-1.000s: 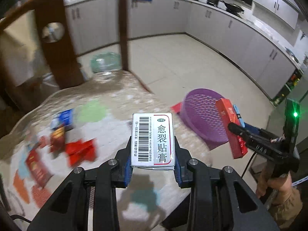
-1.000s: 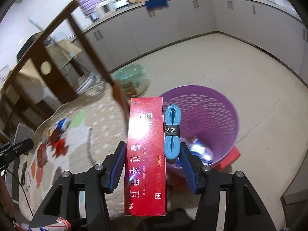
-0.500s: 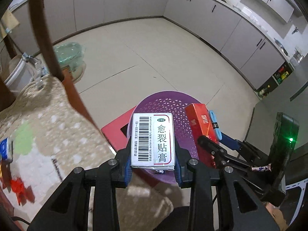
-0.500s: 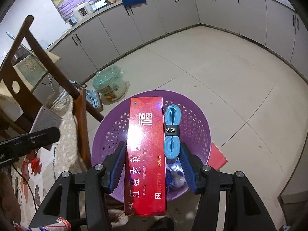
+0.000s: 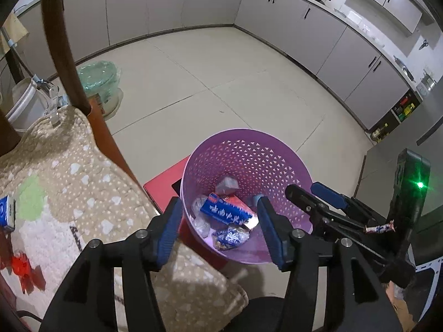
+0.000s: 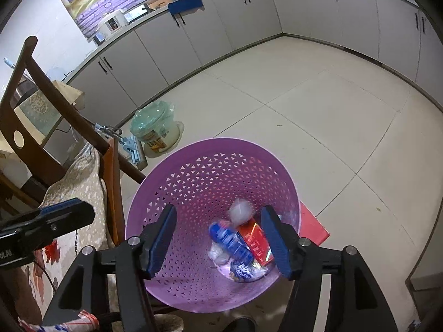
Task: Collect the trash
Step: 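Open both grippers to drop the held items into the purple basket, then move both grippers back to the trash on the table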
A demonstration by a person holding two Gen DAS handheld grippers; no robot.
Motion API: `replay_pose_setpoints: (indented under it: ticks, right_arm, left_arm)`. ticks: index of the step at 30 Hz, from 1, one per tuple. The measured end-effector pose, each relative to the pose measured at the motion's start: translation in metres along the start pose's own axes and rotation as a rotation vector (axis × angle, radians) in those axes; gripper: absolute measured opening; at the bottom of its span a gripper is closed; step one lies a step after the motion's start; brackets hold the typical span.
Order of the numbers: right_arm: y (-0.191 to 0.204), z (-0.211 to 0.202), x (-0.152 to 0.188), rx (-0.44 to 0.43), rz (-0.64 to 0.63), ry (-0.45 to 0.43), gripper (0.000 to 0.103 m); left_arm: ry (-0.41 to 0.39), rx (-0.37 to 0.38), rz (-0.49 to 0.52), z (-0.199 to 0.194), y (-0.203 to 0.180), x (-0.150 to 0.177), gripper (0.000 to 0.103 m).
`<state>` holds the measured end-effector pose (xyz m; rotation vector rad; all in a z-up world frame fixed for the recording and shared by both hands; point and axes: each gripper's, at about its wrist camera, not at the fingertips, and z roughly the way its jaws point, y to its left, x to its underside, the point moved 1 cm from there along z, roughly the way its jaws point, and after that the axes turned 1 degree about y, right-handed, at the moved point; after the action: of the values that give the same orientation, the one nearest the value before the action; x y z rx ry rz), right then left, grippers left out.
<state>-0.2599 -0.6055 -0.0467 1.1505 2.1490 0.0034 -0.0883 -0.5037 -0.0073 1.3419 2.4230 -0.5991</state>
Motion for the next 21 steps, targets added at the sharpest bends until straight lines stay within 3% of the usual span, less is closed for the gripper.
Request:
replay_pose_setpoints:
  ticks: [11,16,21]
  right_arm:
    - [0.027,-0.024,0.020,-0.010,-0.011,-0.003,0.072]
    - [0.062,-0.029,0.031,-0.034,-0.064,0.012,0.075]
    - [0.106,-0.026,0.046,-0.071,-0.137,0.045,0.076]
  left_arm:
    - [-0.027,-0.088,-0.034,-0.055,0.025,0.058,0.062]
    - [-0.041,-0.169,-0.078,-0.086,0.072,0.095,0.062]
    - [-0.072,-0.243,-0.247,-0.128,0.149,0.138,0.068]
